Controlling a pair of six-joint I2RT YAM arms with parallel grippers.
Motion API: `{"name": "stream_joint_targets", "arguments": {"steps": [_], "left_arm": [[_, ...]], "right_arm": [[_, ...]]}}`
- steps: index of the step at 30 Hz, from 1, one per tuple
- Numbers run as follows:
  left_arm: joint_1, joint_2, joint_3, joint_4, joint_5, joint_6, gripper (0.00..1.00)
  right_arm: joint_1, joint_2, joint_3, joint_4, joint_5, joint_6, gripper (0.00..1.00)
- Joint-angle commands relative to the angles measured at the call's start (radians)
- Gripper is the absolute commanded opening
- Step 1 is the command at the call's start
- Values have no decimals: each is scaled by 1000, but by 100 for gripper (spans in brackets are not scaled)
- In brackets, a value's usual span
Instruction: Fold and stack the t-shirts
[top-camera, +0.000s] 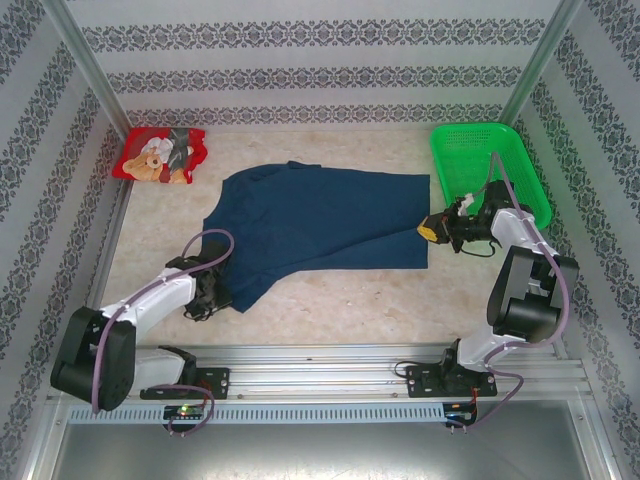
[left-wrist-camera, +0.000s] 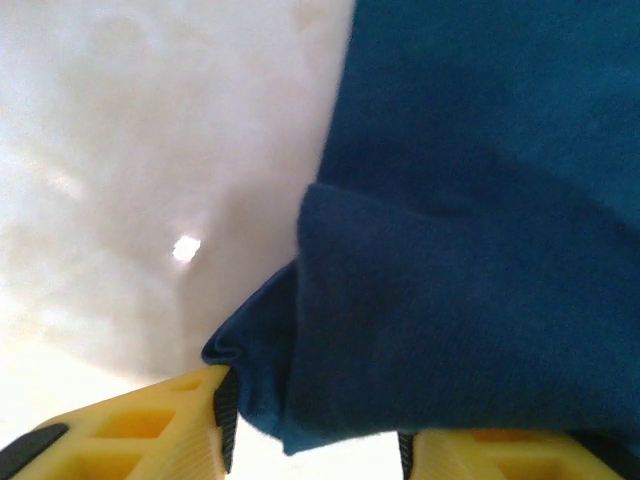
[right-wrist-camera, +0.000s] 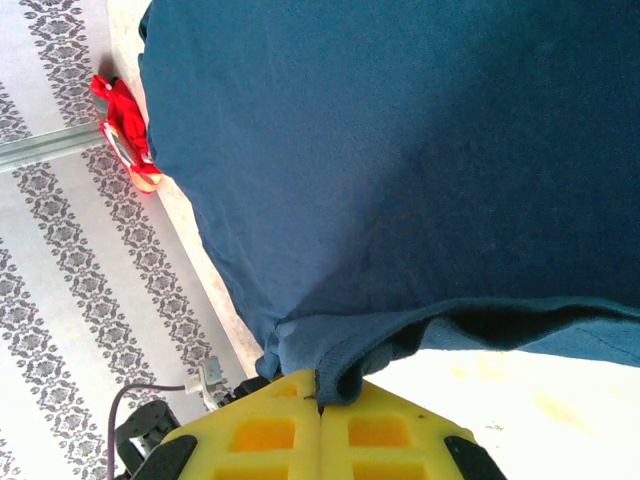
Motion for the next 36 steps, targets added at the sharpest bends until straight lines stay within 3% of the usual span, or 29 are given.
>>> {"name": "stream_joint_targets", "arguments": {"steps": [1,6,11,18,23,30,36], "left_arm": [[-9,16,19,60,-12,23,39],[17,-6,36,37,25,34,15],[61,-185,82,-103,54,32,3],[245,-429,149,-238,140,12,1],[254,-446,207,-262,211,-16,0],[255,-539,250,-377,217,-63,0],[254,-463,267,-292,226,-39,0]], "right_arm": [[-10,8,17,0,-21,-20,0],[-15,-4,17,-10,-16,-25,0],[-40,-36,21,-54,12,-45,0],[-64,-156,5,-180,119,-53,0],[-64,-250,-54,-290,218,-72,0],[-64,-463,-215,-364,333,-2,0],[-66,-535,-262,-408,435,-13,0]]}}
